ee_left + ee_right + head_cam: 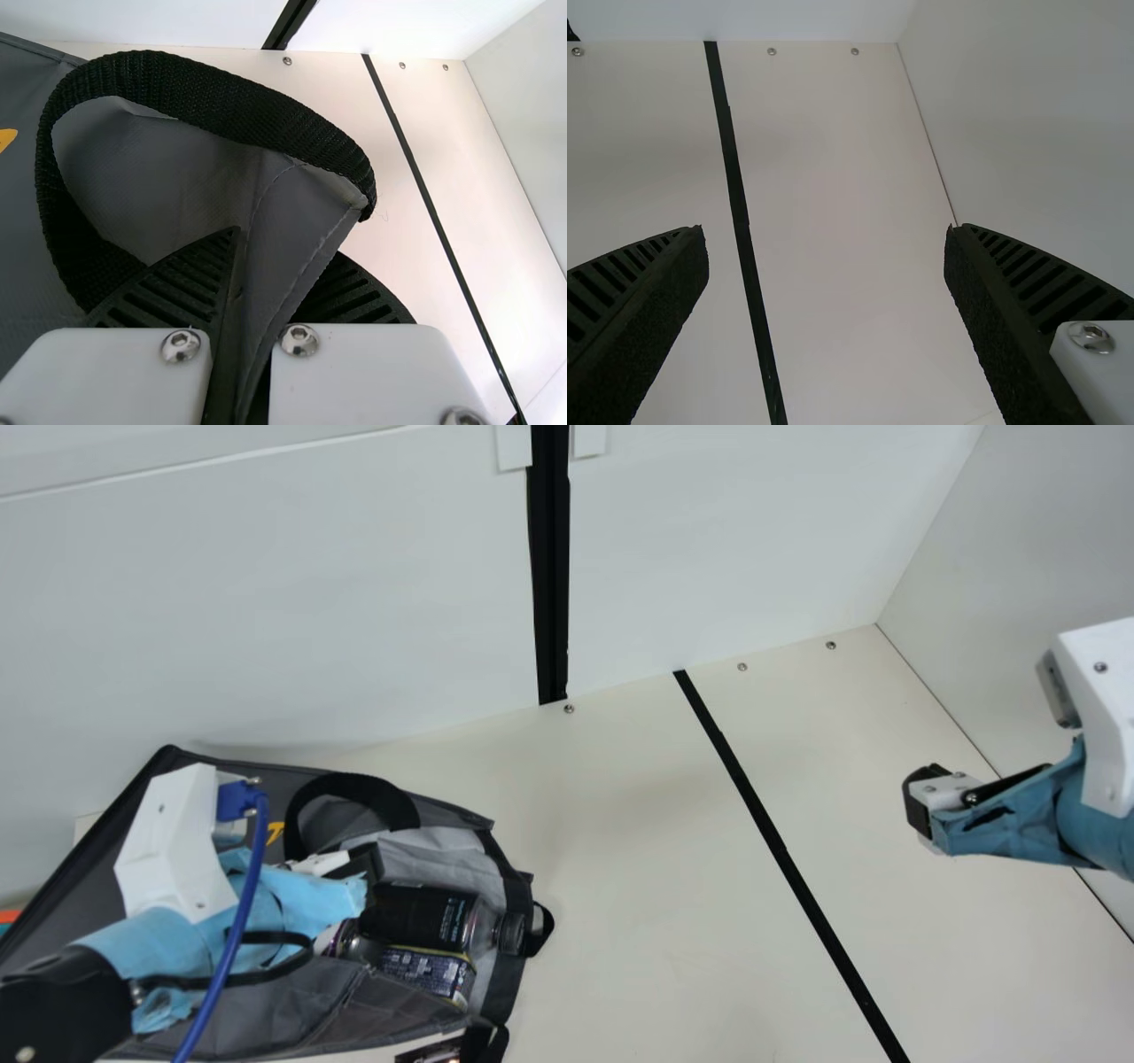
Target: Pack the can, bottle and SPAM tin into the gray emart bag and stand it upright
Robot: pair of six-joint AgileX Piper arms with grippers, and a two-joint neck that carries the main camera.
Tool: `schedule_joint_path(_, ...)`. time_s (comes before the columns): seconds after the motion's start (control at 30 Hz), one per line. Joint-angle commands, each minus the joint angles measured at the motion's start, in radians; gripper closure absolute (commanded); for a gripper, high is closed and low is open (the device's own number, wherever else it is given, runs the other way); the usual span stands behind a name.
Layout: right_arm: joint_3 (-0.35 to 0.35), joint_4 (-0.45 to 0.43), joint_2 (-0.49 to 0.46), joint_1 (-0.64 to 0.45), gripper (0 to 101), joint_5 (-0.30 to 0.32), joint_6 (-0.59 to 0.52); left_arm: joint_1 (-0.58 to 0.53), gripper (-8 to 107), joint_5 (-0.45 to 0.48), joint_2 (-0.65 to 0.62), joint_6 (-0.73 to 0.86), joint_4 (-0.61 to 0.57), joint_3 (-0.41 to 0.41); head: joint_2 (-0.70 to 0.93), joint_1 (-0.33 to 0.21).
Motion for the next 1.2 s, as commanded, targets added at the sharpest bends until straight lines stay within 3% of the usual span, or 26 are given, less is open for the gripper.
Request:
schedule_joint_path(0.0, -0.002, -0.006, 0.000, -0.004, 6, -0.001, 0.020, 0.000, 107, 0.000, 0.000, 0.000, 0.000, 0.000, -0.002, -0.023)
schedule_joint_path(1.17, 0.061, 0.095, -0.105, -0.205, 6, -0.001, 0.057, 0.000, 107, 0.000, 0.000, 0.000, 0.000, 0.000, -0.002, -0.023)
